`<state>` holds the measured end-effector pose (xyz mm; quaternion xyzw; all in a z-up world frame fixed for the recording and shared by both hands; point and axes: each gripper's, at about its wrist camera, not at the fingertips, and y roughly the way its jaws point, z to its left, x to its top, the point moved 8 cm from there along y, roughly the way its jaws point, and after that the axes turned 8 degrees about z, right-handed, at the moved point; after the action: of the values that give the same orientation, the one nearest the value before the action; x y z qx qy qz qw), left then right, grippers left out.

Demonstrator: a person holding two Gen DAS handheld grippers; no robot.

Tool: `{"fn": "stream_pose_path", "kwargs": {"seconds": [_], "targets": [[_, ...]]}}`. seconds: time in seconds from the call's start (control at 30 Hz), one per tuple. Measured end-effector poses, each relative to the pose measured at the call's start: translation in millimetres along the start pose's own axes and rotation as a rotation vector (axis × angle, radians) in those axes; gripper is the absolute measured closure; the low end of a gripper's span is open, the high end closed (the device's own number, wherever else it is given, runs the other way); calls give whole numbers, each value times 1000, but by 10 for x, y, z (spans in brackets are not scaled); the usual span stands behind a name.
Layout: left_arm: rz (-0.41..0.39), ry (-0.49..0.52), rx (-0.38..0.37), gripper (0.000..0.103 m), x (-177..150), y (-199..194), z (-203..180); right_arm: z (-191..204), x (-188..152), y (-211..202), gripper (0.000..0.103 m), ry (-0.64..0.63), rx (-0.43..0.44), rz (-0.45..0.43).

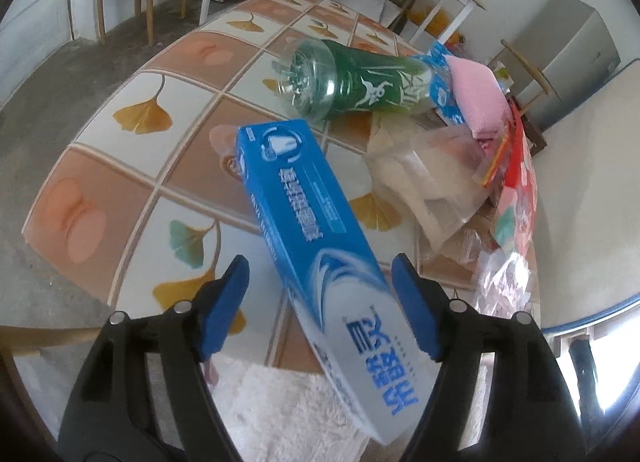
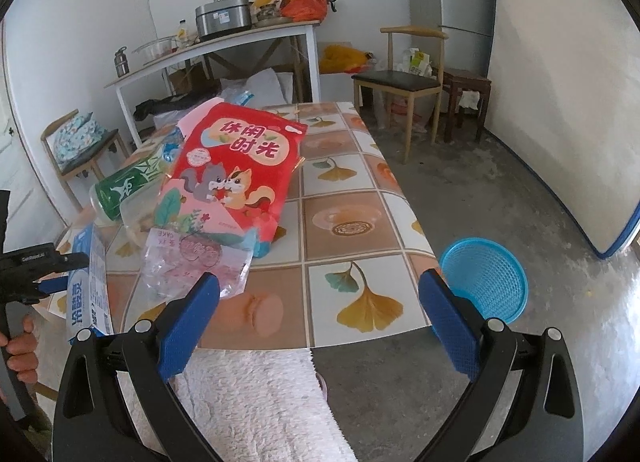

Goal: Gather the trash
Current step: 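Grasp the blue toothpaste box with the left tool and lift it, then grasp the clear plastic bag with the right tool while the left tool holds the toothpaste box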

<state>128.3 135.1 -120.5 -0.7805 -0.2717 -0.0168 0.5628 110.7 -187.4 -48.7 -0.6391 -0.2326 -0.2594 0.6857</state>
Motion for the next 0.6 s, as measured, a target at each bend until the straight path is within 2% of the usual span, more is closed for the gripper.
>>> {"fn": "stream_pose_path", "kwargs": {"seconds": [0.2, 0.37, 0.47, 0.6], "targets": [[13, 65, 1, 33, -170, 18, -80, 297, 61, 51, 6, -135, 52, 7], [8, 114, -38, 46, -182, 1, -140, 733, 50, 230, 6, -324, 162, 77], [9, 125, -56, 48, -179, -14, -118, 983, 39, 303, 7, -440, 217, 93], [10, 118, -104, 53, -162, -40, -34, 1258, 6, 370, 8, -626, 214, 63]]}}
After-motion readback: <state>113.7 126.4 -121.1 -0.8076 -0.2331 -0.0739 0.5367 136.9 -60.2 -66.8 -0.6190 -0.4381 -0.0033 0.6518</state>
